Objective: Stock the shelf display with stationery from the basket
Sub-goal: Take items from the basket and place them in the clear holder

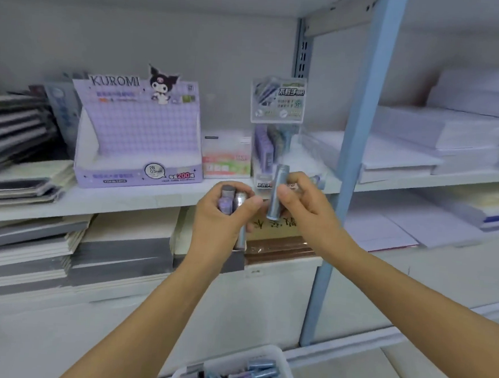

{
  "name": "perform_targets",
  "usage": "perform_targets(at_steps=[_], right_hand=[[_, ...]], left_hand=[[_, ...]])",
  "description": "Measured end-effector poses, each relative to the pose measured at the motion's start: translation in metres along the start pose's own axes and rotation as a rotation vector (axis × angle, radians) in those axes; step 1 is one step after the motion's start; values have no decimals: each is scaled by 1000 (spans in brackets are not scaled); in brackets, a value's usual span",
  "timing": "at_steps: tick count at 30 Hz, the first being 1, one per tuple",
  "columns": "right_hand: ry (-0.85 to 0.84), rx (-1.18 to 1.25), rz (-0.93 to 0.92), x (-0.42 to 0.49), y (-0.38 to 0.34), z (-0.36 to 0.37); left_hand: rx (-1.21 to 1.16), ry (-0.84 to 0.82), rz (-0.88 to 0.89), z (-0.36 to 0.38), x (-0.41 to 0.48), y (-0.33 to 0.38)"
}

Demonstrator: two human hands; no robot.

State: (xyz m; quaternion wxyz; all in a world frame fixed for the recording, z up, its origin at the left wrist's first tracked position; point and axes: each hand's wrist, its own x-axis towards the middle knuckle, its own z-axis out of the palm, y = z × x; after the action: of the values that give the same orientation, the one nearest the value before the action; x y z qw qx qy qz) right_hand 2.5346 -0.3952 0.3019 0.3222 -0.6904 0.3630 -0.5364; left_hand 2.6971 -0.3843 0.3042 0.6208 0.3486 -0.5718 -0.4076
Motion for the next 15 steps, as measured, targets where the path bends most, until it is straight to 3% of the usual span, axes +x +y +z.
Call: perform_targets(at_steps=[4, 15], right_hand=[[124, 45, -53, 14, -21, -15], [132, 80, -186, 44, -55, -38]], left_hand=[[31, -74, -41, 15, 7, 14], [15, -119, -122, 27, 35, 29]])
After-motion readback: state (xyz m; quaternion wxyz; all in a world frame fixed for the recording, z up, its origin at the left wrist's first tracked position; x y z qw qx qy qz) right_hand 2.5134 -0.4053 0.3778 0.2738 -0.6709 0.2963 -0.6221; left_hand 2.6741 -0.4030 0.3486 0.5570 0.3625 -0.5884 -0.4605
